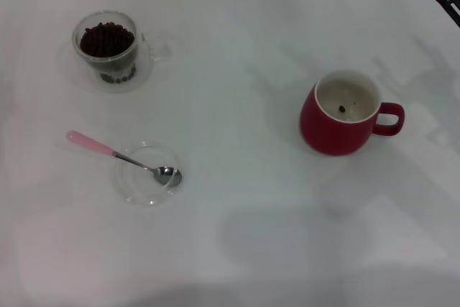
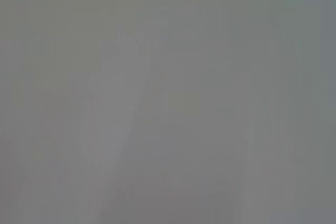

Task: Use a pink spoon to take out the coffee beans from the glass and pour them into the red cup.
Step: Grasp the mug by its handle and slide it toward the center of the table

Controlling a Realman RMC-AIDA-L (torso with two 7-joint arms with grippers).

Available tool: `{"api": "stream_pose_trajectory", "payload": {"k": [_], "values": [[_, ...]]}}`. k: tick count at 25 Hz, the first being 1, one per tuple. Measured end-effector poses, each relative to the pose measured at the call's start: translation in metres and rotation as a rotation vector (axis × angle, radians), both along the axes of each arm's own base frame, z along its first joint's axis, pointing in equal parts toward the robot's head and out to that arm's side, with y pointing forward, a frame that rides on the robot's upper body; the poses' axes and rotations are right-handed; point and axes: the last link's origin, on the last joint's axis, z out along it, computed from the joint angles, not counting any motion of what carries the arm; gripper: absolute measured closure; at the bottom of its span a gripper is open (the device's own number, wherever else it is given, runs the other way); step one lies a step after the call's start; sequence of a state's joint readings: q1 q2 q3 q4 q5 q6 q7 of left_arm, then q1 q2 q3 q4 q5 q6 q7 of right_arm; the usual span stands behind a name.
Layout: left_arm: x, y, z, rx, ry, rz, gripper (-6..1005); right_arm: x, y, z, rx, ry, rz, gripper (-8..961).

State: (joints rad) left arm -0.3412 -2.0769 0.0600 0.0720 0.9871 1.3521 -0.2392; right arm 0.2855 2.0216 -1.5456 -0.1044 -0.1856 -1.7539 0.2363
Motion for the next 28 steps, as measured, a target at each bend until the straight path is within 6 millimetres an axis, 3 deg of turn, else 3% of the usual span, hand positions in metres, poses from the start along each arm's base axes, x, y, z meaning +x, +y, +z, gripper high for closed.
{"api": "stream_pose_trajectory", "payload": {"k": [22, 28], "values": [[0.0037, 0.0041, -0.0008, 0.006, -0.011, -0.015, 328, -0.0036, -0.0003, -0.0015, -0.011, -0.001, 0.024, 83], [0.0039, -0.0041, 0.0006, 0.024, -0.002, -0.028, 327, -0.0034, -0.0011, 0.0001, -0.006, 0.001, 0.028, 84]]}}
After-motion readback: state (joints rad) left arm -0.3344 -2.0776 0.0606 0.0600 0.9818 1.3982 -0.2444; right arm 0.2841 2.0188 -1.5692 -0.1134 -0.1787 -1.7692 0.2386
